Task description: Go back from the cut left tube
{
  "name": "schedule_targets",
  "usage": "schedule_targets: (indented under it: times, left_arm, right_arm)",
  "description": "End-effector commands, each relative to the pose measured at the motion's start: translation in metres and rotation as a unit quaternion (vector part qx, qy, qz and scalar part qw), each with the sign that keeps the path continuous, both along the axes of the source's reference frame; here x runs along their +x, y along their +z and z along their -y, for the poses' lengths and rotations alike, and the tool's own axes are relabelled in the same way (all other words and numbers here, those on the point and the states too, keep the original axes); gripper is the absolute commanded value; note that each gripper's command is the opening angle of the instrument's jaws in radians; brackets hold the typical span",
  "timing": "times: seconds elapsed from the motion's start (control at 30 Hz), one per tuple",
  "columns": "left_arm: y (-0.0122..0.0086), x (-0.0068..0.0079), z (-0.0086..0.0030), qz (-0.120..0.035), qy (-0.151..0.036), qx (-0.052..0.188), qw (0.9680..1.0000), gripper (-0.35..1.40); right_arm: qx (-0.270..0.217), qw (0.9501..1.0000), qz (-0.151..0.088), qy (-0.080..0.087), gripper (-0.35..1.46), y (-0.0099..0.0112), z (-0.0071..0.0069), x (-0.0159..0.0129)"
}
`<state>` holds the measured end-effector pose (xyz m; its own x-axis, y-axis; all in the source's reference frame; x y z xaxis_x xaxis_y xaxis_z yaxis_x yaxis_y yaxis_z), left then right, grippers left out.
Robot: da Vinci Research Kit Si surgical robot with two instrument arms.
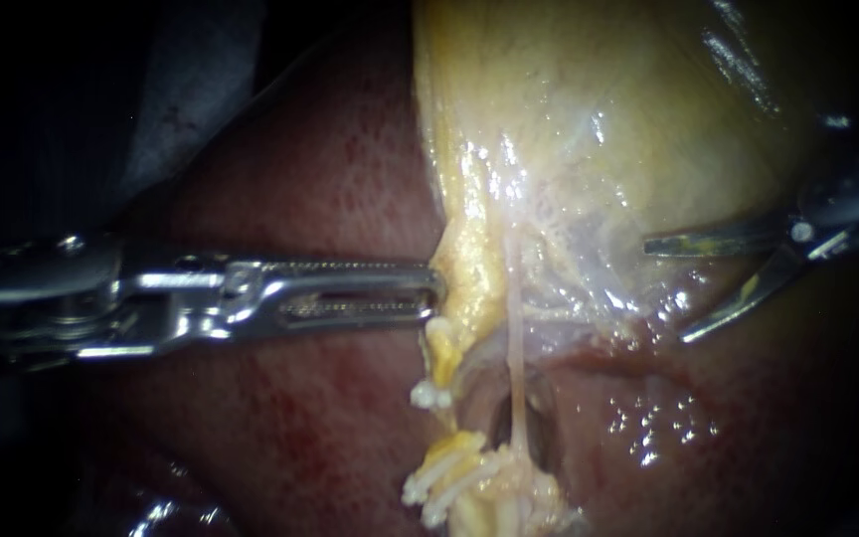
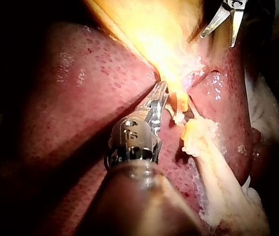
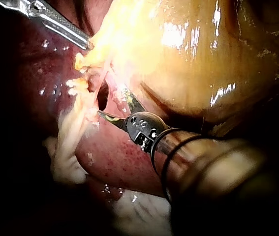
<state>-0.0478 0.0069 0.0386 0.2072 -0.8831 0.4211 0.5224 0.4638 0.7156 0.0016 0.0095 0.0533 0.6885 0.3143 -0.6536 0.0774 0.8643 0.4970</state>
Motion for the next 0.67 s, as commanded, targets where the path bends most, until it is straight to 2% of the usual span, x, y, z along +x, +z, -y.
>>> schedule_targets:
  times: [0.03, 0.67]
  left_arm:
    - [-0.0001, -0.0001, 0.0, 0.0, 0.0, 0.001, 1.0, -0.35]
    - [-0.0001, -0.0001, 0.0001, 0.002, 0.0, 0.001, 1.0, -0.35]
  right_arm:
    - [0.0, 1.0, 0.0, 0.0, 0.76, 0.0, 0.0, 0.0]
    - [0.0, 1.0, 0.0, 0.0, 0.76, 0.0, 0.0, 0.0]
